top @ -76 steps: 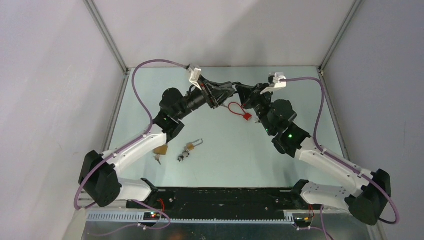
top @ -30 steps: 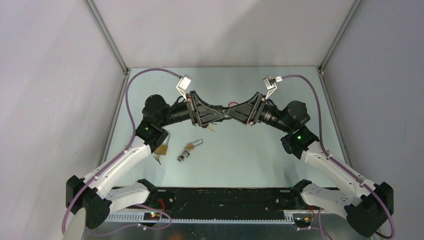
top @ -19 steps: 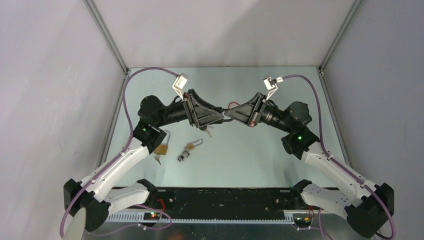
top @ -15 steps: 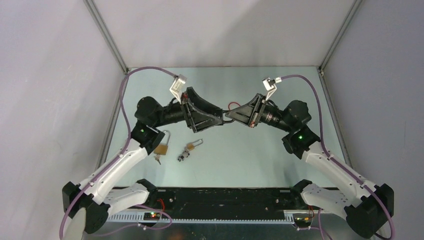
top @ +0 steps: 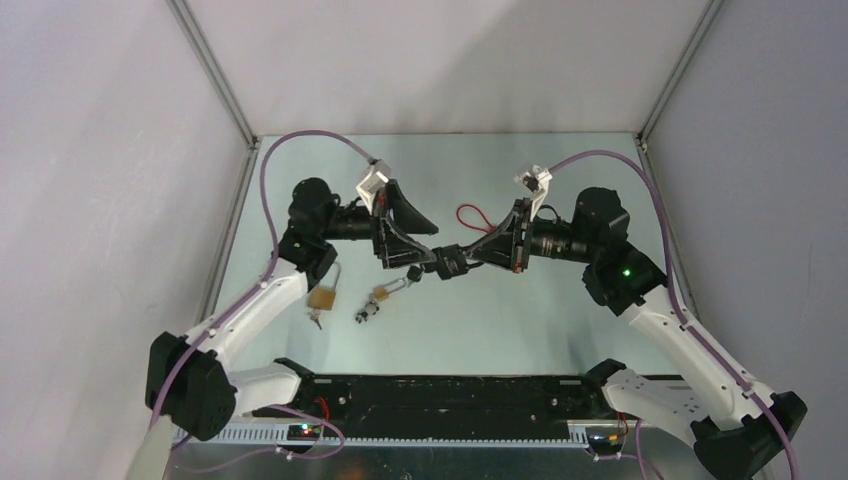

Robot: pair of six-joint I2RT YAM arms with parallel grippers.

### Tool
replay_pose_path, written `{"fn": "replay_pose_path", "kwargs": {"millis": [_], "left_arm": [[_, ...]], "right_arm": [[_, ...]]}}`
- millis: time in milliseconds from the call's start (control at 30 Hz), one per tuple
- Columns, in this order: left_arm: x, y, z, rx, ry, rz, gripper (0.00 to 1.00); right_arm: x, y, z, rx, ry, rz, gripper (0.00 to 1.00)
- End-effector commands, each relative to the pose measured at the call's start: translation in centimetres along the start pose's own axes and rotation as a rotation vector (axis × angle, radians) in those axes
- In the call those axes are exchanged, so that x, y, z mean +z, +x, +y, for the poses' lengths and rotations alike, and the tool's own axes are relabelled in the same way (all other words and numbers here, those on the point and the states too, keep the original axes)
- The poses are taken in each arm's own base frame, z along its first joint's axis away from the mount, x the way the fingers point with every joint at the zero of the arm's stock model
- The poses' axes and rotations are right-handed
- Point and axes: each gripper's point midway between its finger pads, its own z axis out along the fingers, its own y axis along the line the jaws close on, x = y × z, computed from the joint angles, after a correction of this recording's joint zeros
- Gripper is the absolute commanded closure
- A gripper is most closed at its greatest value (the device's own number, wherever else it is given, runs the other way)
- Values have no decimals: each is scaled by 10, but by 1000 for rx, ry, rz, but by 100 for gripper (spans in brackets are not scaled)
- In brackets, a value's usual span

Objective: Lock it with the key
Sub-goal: Lock the lock.

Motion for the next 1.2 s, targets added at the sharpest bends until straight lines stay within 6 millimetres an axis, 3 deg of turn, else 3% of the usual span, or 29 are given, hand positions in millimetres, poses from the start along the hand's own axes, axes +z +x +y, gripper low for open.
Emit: {"fn": "replay_pose_path", "kwargs": {"millis": [0, 300, 567, 700, 833, 933, 967, 1033, 1067, 1133, 1167], "left_arm": [[7, 5, -24, 84, 172, 72, 18], [27, 43, -25, -16, 253, 153, 41], [40, 63, -19, -80, 281, 197, 43], [43, 66, -18, -95, 291, 208, 65], [44, 66, -19, -90, 295, 208, 95], [46, 62, -17, -64, 271, 190, 100], [46, 58, -16, -44, 246, 172, 100], [47, 49, -12, -8, 190, 136, 100], [47, 45, -11, 0, 167, 121, 100], [47, 28, -7, 26, 89, 64, 100], [49, 18, 2, 19, 20, 25, 100]], "right_arm": [[-5, -6, 18, -159, -88, 51, 100], [8, 9, 7, -164, -89, 159, 100], [16, 7, 11, -170, -103, 174, 100], [17, 6, 11, -162, -92, 176, 100], [20, 3, 13, -145, -91, 179, 100], [22, -2, 10, -119, -57, 177, 100], [21, -5, 8, -102, -47, 167, 96], [19, -14, 7, -80, -26, 136, 72], [18, -19, 4, -73, 0, 116, 56], [12, -31, -2, -48, 61, 62, 36], [10, -38, -4, -32, 86, 32, 31]]}}
